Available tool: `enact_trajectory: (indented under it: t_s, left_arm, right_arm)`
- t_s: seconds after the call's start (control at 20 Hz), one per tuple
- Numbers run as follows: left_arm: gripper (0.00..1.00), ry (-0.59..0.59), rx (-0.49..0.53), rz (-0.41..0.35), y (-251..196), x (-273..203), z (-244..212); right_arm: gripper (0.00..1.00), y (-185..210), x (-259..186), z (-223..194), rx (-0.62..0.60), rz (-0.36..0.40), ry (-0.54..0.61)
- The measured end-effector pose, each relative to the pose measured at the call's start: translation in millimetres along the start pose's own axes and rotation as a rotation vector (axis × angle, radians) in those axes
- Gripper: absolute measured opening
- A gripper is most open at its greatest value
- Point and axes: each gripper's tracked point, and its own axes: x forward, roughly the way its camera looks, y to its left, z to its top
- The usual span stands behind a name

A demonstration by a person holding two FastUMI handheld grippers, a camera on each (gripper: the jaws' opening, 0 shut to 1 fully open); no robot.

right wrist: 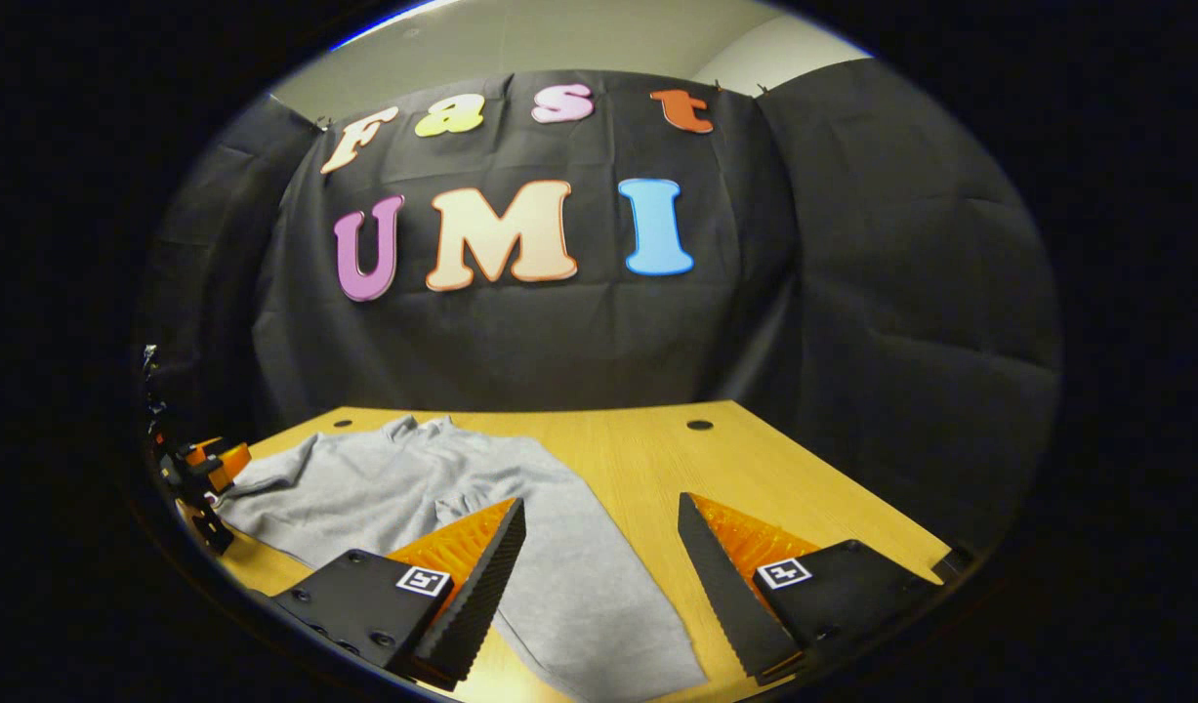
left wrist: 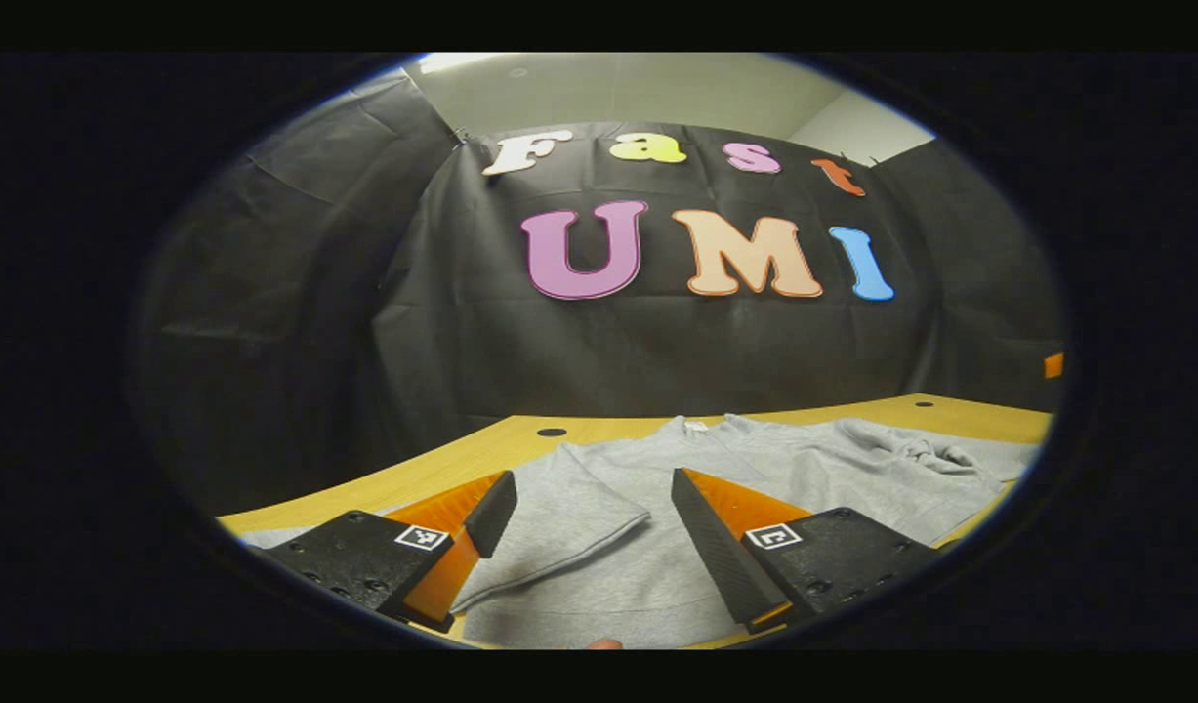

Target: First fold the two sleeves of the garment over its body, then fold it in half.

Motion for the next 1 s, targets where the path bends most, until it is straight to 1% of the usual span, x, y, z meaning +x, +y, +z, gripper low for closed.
enact_trajectory:
  t_s: [0.1,0.25,0.3,0.35,0.45,0.5,0.55,0.6,0.65,0.7,0.75,0.8,0.95,1.0]
  left_arm:
    - [0.94,0.0,0.0,0.0,0.0,-0.1,-0.2]
    - [0.94,0.0,-0.001,-0.001,-0.5,0.2,0.7]
    - [0.94,0.0,-0.001,0.0,-0.4,0.2,-1.0]
    - [0.94,-0.001,-0.001,0.0,-0.3,0.1,-0.2]
    - [0.93,0.0,0.0,0.002,0.3,0.4,-1.1]
    - [0.93,0.0,0.0,0.003,0.1,0.7,-0.8]
    - [0.94,0.0,0.0,0.004,0.0,1.3,-1.1]
    - [0.94,0.0,0.0,0.004,0.2,1.2,-0.9]
    - [0.94,-0.001,0.0,0.005,0.1,1.4,-0.6]
    - [0.94,-0.001,0.0,0.007,0.0,1.4,-1.4]
    - [0.94,0.0,0.0,0.01,0.5,1.4,-0.4]
    - [0.93,-0.001,0.0,0.014,0.6,1.7,-1.4]
    - [0.94,-0.001,0.0,0.021,1.0,2.2,-1.7]
    - [0.94,-0.001,0.0,0.021,0.8,2.2,-0.7]
  right_arm:
    - [0.98,-4.4,-6.9,-30.7,-0.003,0.003,0.105]
    - [0.98,2.8,-15.9,-71.7,-0.031,0.035,0.232]
    - [0.94,2.8,-19.4,-80.0,-0.043,0.037,0.257]
    - [0.98,3.4,-21.3,-84.4,-0.051,0.041,0.272]
    - [0.98,4.0,-24.0,-93.7,-0.057,0.044,0.297]
    - [0.94,2.9,-24.3,-100.4,-0.06,0.042,0.313]
    - [0.94,2.3,-24.4,-106.6,-0.064,0.038,0.328]
    - [0.98,1.9,-26.6,-113.7,-0.071,0.033,0.343]
    - [0.94,0.0,-28.0,-120.6,-0.08,0.024,0.362]
    - [0.98,-3.4,-30.4,-127.4,-0.089,0.021,0.38]
    - [0.94,-3.4,-32.0,-129.8,-0.092,0.023,0.389]
    - [0.99,-2.3,-31.7,-129.7,-0.088,0.025,0.39]
    - [0.98,2.3,-29.3,-136.3,-0.056,0.041,0.405]
    - [0.96,2.5,-27.8,-135.6,-0.047,0.045,0.393]
